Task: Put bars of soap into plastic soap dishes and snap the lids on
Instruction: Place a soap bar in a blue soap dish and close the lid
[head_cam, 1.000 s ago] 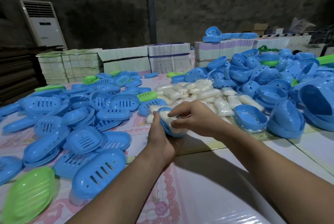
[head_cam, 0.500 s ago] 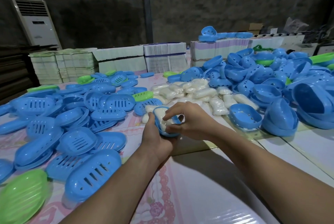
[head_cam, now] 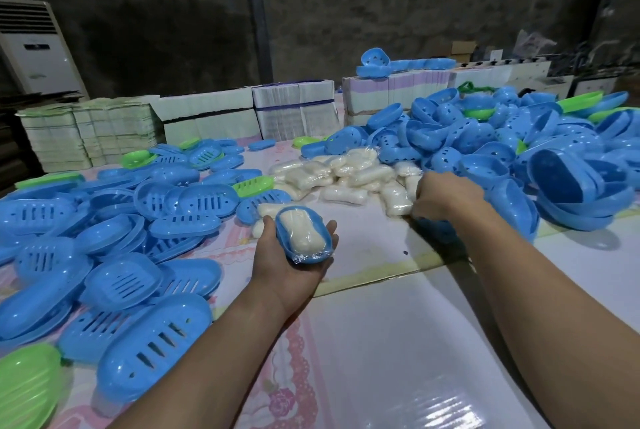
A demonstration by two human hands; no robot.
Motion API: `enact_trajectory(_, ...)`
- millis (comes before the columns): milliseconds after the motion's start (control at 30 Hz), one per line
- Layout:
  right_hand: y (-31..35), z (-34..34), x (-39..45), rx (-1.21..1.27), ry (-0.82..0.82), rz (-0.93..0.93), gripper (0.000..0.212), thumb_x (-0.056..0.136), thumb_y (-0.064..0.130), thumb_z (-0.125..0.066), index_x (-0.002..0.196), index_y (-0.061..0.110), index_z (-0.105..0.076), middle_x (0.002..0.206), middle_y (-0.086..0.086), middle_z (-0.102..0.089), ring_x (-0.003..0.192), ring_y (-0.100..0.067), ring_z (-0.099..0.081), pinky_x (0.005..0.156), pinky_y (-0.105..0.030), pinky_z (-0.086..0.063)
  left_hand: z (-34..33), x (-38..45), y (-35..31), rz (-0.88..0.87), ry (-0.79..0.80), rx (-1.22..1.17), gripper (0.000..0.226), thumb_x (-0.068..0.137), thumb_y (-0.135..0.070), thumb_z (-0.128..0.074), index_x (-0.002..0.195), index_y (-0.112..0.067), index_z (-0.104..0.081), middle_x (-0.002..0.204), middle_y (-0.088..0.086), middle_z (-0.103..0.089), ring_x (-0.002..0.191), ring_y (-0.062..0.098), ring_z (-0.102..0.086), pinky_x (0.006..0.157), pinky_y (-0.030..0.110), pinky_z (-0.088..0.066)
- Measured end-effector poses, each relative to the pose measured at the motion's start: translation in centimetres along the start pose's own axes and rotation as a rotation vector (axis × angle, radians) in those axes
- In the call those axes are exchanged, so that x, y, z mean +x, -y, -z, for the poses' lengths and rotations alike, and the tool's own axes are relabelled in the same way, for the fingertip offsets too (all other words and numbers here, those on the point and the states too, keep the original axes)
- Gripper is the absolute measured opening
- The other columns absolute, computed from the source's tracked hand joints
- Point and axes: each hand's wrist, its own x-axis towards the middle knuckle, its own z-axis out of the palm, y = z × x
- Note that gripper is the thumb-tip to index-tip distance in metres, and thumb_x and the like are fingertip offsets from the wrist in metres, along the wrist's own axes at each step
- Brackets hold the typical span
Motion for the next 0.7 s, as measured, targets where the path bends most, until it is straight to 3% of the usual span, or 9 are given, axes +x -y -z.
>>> enact_trajectory(200, 1.3, -0.5, 0.3, 0.284, -0.174, 0.169, 0.030, 0.080, 0.021, -0.059, 0.109, 0.027, -0.062, 0.096, -0.001, -0.063, 0.081, -0.020, -0.054, 0.064, -0.031, -0.041, 0.0, 0.1, 0.1, 0.006, 0.012, -0.005, 0.071, 0.102, -0.063, -0.032, 0.133, -0.006, -0.058, 0.102, 0.027, -0.074, 0.107, 0.034, -0.065, 0.104, 0.047, -0.035)
enact_trajectory(300, 2.3, 0.2, -0.3, 0.713, -0.212, 0.336, 0.025, 0.085, 0.011, -0.057, 0.099, 0.028, -0.069, 0.073, 0.003, -0.064, 0.061, -0.009, -0.052, 0.056, -0.026, -0.041, 0.0, 0.1, 0.0, -0.015, 0.010, -0.058, 0.066, 0.103, -0.059, -0.034, 0.140, -0.008, -0.053, 0.124, 0.024, -0.067, 0.112, 0.037, -0.064, 0.103, 0.052, -0.038)
enact_trajectory(400, 3.5, 1.2, -1.9, 1.350, 0.009, 0.385, 0.027, 0.088, 0.002, -0.059, 0.089, 0.024, -0.074, 0.076, -0.002, -0.062, 0.069, -0.013, -0.052, 0.069, -0.031, -0.043, -0.1, 0.1, 0.0, -0.033, 0.024, -0.086, 0.060, 0.104, -0.056, -0.036, 0.142, -0.013, -0.052, 0.126, 0.023, -0.064, 0.118, 0.039, -0.062, 0.107, 0.054, -0.041)
enact_trajectory(500, 5.2, 1.1, -3.1, 1.842, 0.380, 0.407, 0.026, 0.090, -0.003, -0.056, 0.093, 0.016, -0.073, 0.079, -0.004, -0.069, 0.070, -0.015, -0.058, 0.069, -0.032, -0.045, -0.3, 0.1, 0.0, -0.044, 0.041, -0.098, 0.053, 0.104, -0.054, -0.037, 0.135, -0.017, -0.058, 0.124, 0.021, -0.066, 0.117, 0.037, -0.061, 0.105, 0.055, -0.044)
enact_trajectory(533, 5.9, 0.7, -3.5, 1.888, 0.487, 0.410, 0.026, 0.090, -0.003, -0.055, 0.095, 0.015, -0.073, 0.082, -0.006, -0.070, 0.072, -0.016, -0.059, 0.068, -0.030, -0.046, -0.3, 0.0, 0.0, -0.045, 0.049, -0.104, 0.051, 0.104, -0.054, -0.037, 0.130, -0.017, -0.061, 0.122, 0.020, -0.068, 0.113, 0.037, -0.062, 0.101, 0.056, -0.046)
enact_trajectory(600, 6.9, -0.4, -4.0, 1.752, 0.570, 0.440, 0.027, 0.092, 0.001, -0.054, 0.096, 0.020, -0.074, 0.089, -0.005, -0.069, 0.078, -0.018, -0.057, 0.069, -0.029, -0.045, -0.4, 0.0, -0.1, -0.043, 0.070, -0.109, 0.049, 0.105, -0.052, -0.037, 0.119, -0.014, -0.065, 0.111, 0.019, -0.074, 0.105, 0.037, -0.064, 0.095, 0.056, -0.049)
enact_trajectory(700, 7.3, -1.1, -4.1, 1.424, 0.363, 0.452, 0.030, 0.093, 0.010, -0.053, 0.090, 0.031, -0.075, 0.089, 0.005, -0.069, 0.072, -0.006, -0.055, 0.065, -0.024, -0.038, -0.4, -0.1, -0.2, -0.041, 0.079, -0.126, 0.048, 0.105, -0.051, -0.037, 0.119, -0.013, -0.064, 0.102, 0.023, -0.075, 0.100, 0.037, -0.065, 0.087, 0.054, -0.053)
